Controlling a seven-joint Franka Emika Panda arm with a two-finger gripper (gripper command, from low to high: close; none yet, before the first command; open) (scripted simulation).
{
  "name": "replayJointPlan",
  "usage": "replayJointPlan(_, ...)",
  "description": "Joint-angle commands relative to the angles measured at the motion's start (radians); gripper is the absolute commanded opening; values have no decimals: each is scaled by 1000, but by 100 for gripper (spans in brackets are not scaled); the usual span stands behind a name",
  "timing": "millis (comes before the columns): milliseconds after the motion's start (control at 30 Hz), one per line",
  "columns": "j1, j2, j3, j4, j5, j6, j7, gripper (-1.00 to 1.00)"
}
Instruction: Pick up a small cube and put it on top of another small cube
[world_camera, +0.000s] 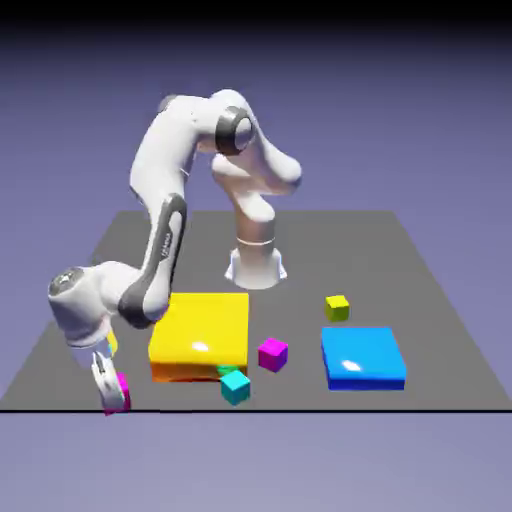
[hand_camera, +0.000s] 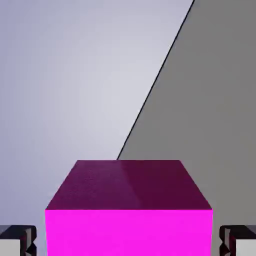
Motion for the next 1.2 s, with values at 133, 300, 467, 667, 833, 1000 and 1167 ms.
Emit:
replayJointPlan(133,60,-169,-25,-58,-60,-111,-35,-100)
replayJointPlan(300,215,-313,-18,-239,-141,-73,-209,-100)
replayJointPlan(467,370,-457,-11,-420,-222,-35,-383,-100)
replayJointPlan(667,556,-629,-3,-638,-319,10,-592,-100)
replayJointPlan(833,661,-726,1,-760,-374,35,-710,-100)
replayJointPlan(1000,661,-726,1,-760,-374,35,-710,-100)
replayJointPlan(1167,661,-726,1,-760,-374,35,-710,-100)
